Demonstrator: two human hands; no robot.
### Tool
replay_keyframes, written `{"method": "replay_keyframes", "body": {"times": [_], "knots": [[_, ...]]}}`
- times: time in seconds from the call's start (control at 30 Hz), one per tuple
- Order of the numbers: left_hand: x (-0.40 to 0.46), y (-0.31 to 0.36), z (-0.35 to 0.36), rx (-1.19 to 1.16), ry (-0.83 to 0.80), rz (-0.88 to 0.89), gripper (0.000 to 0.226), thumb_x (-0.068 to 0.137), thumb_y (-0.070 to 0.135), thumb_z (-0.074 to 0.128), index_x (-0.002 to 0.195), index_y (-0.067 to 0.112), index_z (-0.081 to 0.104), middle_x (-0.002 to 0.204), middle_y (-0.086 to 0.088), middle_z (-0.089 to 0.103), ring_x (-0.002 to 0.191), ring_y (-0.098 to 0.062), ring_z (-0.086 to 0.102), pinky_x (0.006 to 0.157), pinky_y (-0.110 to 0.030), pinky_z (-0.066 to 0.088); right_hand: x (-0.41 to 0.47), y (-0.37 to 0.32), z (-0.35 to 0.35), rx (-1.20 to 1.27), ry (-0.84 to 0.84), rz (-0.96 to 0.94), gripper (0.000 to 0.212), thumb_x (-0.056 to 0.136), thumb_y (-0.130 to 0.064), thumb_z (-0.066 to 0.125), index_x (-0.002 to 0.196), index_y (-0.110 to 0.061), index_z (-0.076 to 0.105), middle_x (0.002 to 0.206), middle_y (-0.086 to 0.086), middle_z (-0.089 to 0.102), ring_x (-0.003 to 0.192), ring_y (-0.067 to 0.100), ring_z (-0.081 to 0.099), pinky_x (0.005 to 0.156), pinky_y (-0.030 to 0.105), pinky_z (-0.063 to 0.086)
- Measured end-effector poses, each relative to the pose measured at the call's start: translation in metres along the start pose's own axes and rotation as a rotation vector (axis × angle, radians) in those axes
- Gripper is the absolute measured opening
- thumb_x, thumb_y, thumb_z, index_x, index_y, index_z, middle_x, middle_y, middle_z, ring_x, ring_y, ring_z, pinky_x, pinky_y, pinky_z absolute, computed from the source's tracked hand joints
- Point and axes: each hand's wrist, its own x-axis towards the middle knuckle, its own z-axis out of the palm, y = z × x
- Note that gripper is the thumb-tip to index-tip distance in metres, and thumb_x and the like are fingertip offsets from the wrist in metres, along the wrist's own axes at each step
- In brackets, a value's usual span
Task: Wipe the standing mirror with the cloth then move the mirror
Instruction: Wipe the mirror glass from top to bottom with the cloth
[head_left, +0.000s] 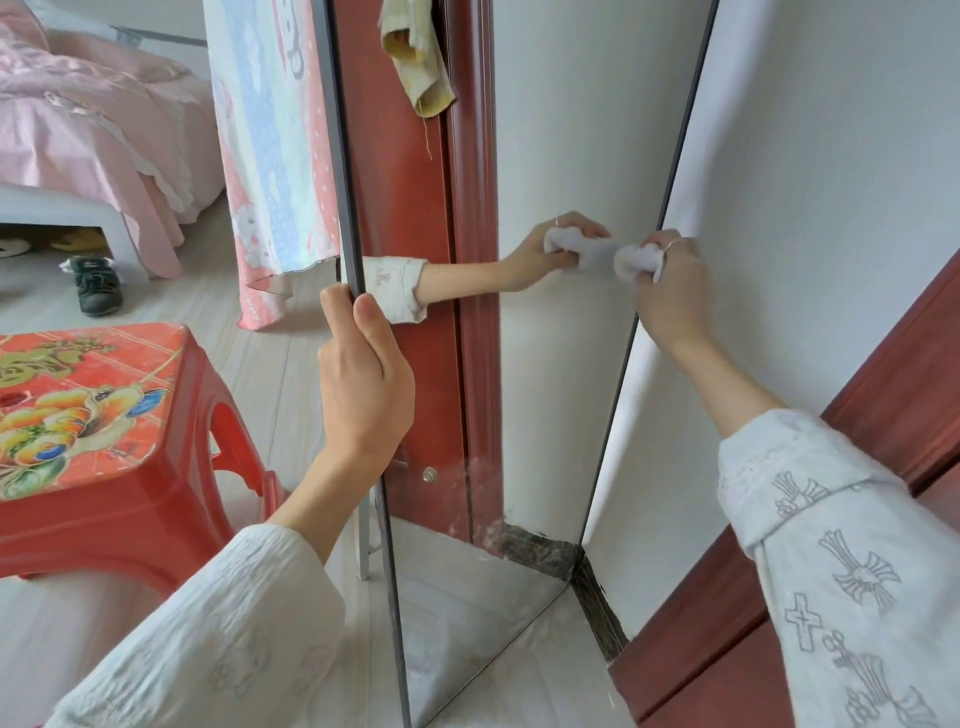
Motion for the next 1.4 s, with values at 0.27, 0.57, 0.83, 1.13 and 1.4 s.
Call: {"method": "replay_keyframes", "body": {"times": [0.27, 0.57, 0.83, 1.13, 1.4], "knots": [[0.000, 0.000, 0.002, -0.007, 0.035, -0.018, 0.018, 0.099, 0.016, 0.020, 0.087, 0.008, 0.031, 0.052, 0.006, 0.026, 0.044, 0.000, 0.040, 0.043, -0.016, 0.027, -0.079, 0.010, 0.059, 0.119, 0.055, 0.062, 0.033, 0.083, -0.010, 0.031, 0.100, 0.003, 0.056, 0.117, 0.017, 0.053, 0.100, 0.028, 0.055, 0.082, 0.033, 0.045], [-0.002, 0.001, 0.004, 0.000, 0.043, -0.014, 0.019, 0.099, 0.014, 0.020, 0.084, 0.006, 0.030, 0.053, 0.007, 0.025, 0.044, 0.002, 0.039, 0.043, -0.014, 0.029, -0.148, 0.066, 0.075, -0.052, -0.434, 0.283, 0.032, 0.085, 0.006, 0.041, 0.114, -0.002, 0.053, 0.106, 0.021, 0.062, 0.090, 0.033, 0.059, 0.063, 0.024, 0.036], [-0.002, 0.003, 0.004, -0.005, 0.051, -0.017, 0.019, 0.099, 0.016, 0.020, 0.086, 0.008, 0.031, 0.051, 0.006, 0.025, 0.042, -0.001, 0.039, 0.040, -0.016, 0.028, -0.040, 0.051, 0.042, 0.011, -0.018, 0.158, 0.035, 0.072, 0.010, 0.039, 0.099, -0.003, 0.056, 0.096, 0.005, 0.055, 0.089, 0.028, 0.058, 0.065, 0.021, 0.031], [-0.025, -0.020, 0.003, -0.004, 0.006, -0.046, 0.022, 0.098, 0.018, 0.018, 0.083, 0.012, 0.033, 0.053, 0.006, 0.024, 0.045, 0.001, 0.039, 0.045, -0.016, 0.029, -0.038, 0.036, 0.059, 0.234, 0.162, 0.043, 0.027, 0.070, 0.009, 0.028, 0.073, -0.014, 0.042, 0.079, 0.002, 0.048, 0.071, 0.015, 0.042, 0.057, 0.017, 0.027], [-0.035, -0.034, 0.004, -0.001, 0.011, -0.031, 0.030, 0.097, 0.024, 0.016, 0.069, 0.029, 0.025, 0.055, 0.013, 0.025, 0.050, 0.005, 0.039, 0.053, -0.011, 0.030, -0.083, 0.079, 0.088, 0.188, 0.096, 0.049, 0.035, 0.059, 0.018, 0.029, 0.075, -0.009, 0.043, 0.079, 0.006, 0.043, 0.072, 0.023, 0.040, 0.055, 0.022, 0.023]]}}
